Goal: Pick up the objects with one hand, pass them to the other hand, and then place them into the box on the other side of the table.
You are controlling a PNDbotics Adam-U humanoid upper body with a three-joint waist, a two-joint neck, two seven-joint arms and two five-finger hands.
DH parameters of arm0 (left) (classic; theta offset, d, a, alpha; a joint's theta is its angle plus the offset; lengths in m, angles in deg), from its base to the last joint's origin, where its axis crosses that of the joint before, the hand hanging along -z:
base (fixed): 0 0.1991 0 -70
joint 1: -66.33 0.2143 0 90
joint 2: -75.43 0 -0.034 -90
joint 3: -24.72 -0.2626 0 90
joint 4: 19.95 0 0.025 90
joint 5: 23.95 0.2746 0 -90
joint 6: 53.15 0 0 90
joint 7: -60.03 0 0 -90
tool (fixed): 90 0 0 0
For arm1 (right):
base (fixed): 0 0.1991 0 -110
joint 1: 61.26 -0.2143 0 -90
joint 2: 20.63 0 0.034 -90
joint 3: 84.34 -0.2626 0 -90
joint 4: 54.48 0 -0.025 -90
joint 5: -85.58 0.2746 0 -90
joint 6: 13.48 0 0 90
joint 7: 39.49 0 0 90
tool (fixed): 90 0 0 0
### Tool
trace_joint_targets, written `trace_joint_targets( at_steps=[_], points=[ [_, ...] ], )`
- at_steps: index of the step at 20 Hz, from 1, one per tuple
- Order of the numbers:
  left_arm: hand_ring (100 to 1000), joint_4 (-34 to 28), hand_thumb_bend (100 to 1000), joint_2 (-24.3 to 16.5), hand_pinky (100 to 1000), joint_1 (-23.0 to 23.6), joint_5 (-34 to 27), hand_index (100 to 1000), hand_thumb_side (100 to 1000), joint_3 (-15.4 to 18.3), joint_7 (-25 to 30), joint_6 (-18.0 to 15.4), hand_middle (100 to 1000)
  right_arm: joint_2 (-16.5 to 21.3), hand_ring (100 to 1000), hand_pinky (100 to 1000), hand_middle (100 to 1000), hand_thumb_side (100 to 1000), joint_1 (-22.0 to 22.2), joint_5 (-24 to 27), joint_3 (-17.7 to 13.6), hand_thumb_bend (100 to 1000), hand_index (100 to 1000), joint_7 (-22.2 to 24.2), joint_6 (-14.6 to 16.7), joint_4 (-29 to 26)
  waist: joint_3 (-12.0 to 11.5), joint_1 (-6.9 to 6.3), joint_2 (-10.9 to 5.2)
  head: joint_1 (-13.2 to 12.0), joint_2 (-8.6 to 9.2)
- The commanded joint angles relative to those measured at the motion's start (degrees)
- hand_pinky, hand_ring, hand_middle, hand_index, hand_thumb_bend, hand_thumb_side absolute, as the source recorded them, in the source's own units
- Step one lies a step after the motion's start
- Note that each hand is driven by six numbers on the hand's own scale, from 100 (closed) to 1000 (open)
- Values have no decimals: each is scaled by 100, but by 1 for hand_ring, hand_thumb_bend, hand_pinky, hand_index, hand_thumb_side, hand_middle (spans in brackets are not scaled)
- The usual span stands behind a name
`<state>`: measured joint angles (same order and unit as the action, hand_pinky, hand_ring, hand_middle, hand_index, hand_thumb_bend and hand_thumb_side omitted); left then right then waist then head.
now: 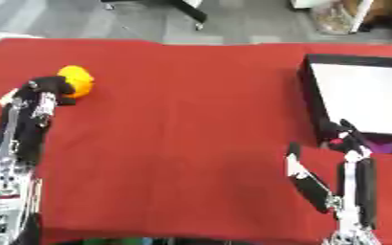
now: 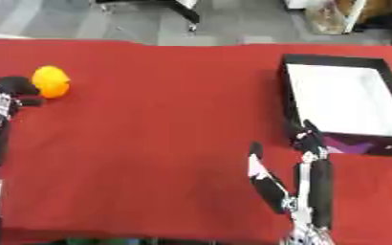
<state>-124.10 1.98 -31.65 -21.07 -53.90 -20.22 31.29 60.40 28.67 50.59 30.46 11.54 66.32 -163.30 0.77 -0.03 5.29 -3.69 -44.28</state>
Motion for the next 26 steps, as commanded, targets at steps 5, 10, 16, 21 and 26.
trace_joint_targets(
  at_steps=[5, 10, 16, 21, 26],
  points=[
    [674, -138, 100, -177, 649, -219, 249, 703, 586, 146, 155, -82, 588, 18, 941, 671, 680, 276, -31, -12, -23, 408, 881, 13, 18, -74, -32, -21, -52, -431, 16],
    [684, -92, 100, -711, 675, -643, 656, 727, 486, 239, 437, -367, 602, 68, 941, 671, 681, 283, -6, -36, -37, 408, 884, 8, 24, -20, -40, -111, -82, -912, 16],
    [714, 641, 100, -1638, 765, -1131, 1230, 836, 243, -283, 999, -931, 678, 249, 941, 672, 681, 286, 57, -81, -89, 405, 885, -53, 3, 11, -58, -342, -154, -1007, 16],
    [715, 1407, 236, -2407, 822, -1543, 1703, 916, 279, -957, 1472, -973, 729, 365, 940, 672, 682, 288, 126, -113, -120, 403, 885, -74, -17, 13, -104, -466, -234, -936, 16],
    [725, 2187, 415, -3188, 846, -1952, 2184, 945, 371, -1498, 1952, -664, 750, 399, 939, 672, 681, 290, 146, -115, -135, 400, 885, -72, -49, -24, -75, -479, -270, -978, 16]
  ],
)
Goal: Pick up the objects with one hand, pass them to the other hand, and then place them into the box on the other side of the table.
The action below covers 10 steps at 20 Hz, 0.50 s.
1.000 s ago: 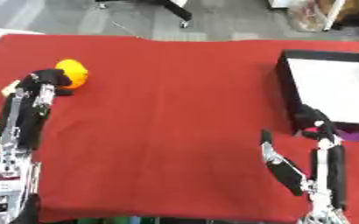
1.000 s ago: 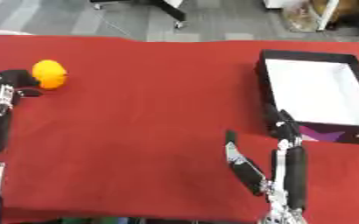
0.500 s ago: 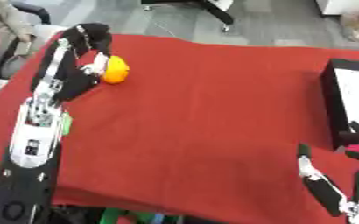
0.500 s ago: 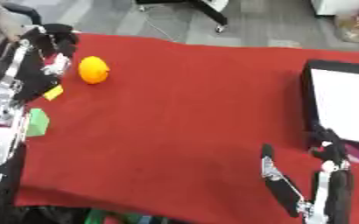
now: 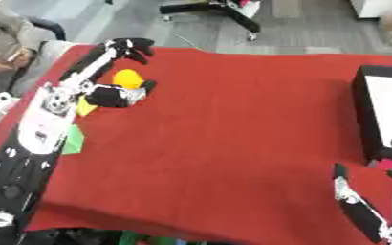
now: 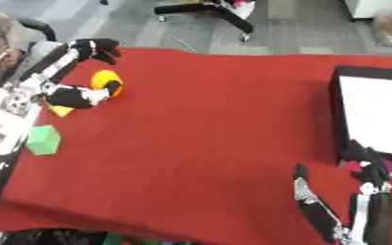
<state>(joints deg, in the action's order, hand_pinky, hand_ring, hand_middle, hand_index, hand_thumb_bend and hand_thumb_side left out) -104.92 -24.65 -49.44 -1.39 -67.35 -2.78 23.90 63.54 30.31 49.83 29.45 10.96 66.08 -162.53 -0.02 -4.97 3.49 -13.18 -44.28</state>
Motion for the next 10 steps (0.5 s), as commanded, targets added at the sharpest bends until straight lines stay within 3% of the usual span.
trace_joint_targets(
  at_steps=[1, 7, 10],
  points=[
    [725, 425, 415, -680, 846, -229, 312, 945, 371, -180, 304, 29, 750, 80, 939, 672, 681, 290, -20, -37, -31, 400, 885, -11, -27, -107, 18, 21, -90, -42, 16],
    [725, 1453, 427, -1714, 846, -428, 948, 944, 378, -33, 939, -559, 748, 34, 939, 672, 681, 291, -64, -9, 12, 396, 886, 35, -14, -128, 149, 86, -72, -187, 16],
    [727, 1717, 448, -2100, 848, -402, 1267, 945, 390, 20, 1007, -877, 749, 23, 939, 673, 681, 292, -84, 5, 34, 395, 886, 66, -9, -146, 200, 113, -66, -246, 16]
  ],
)
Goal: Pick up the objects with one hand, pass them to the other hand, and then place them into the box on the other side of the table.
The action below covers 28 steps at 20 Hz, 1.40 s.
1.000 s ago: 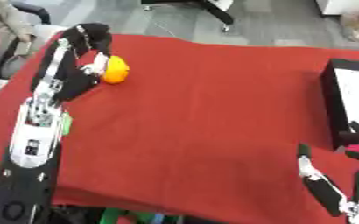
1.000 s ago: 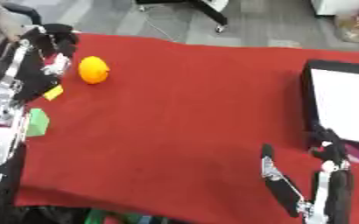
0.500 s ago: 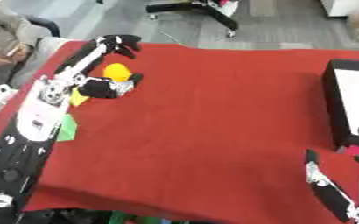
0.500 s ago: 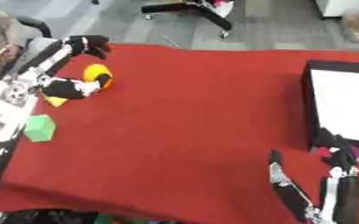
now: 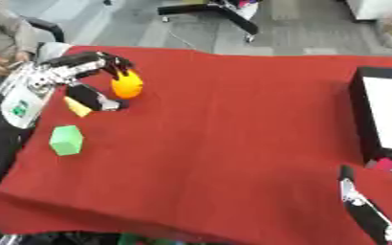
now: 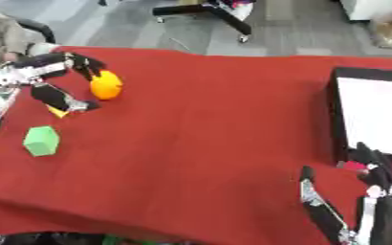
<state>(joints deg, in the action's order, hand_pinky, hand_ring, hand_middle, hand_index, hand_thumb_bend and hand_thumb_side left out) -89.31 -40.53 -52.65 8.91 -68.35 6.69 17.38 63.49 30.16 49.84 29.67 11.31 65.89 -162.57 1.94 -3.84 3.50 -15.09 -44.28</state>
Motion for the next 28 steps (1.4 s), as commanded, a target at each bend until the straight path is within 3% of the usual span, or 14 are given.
trace_joint_targets(
  at_steps=[1, 16, 28],
  points=[
    [728, 232, 457, -550, 849, -64, 342, 945, 396, 133, 31, -331, 750, 29, 939, 673, 681, 292, -69, 5, 12, 394, 886, 38, 9, -148, 7, 3, -68, -59, 16],
    [736, 1632, 506, -433, 848, 195, 1880, 902, 583, 337, -491, -1824, 752, 28, 939, 673, 681, 294, -67, 7, -6, 392, 886, 39, -9, -158, 2, 3, -66, -30, 16],
    [731, 2102, 491, -165, 839, 223, 2745, 885, 632, 363, -952, -2152, 738, 23, 939, 673, 681, 295, -70, 9, -4, 390, 886, 46, -13, -166, 5, 14, -61, -47, 16]
  ],
)
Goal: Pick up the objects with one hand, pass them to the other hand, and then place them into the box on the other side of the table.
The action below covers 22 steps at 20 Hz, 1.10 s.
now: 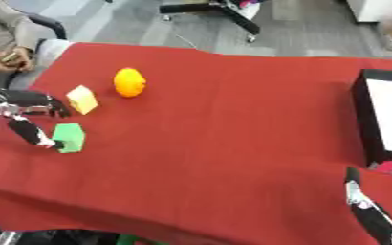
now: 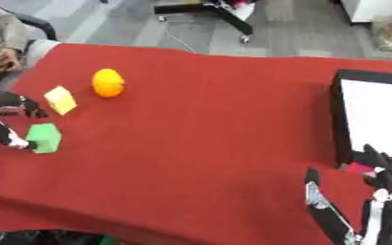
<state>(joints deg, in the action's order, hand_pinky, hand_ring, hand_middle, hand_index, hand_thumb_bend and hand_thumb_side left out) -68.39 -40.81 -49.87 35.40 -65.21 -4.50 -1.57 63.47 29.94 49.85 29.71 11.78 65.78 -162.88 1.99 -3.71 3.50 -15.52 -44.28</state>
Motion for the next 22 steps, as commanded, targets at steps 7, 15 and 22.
trace_joint_targets(
  at_steps=[7, 15, 22],
  points=[
    [666, 104, 337, -31, 816, -40, 42, 759, 374, 61, 76, -282, 611, 20, 939, 673, 681, 294, -59, 13, -7, 388, 886, -12, 6, -125, 3, 2, -53, -12, 16],
    [611, -243, 175, -35, 800, -63, -513, 666, 300, 296, -175, -247, 527, 19, 939, 673, 680, 295, -50, 18, -3, 386, 885, -11, 6, -124, -21, 8, -59, 11, 16],
    [605, -1146, 100, 381, 769, -262, -1170, 638, 248, 708, -331, -486, 524, 3, 939, 673, 681, 294, -49, 21, 20, 388, 886, 10, 18, -128, -37, 30, -69, 112, 16]
  ],
)
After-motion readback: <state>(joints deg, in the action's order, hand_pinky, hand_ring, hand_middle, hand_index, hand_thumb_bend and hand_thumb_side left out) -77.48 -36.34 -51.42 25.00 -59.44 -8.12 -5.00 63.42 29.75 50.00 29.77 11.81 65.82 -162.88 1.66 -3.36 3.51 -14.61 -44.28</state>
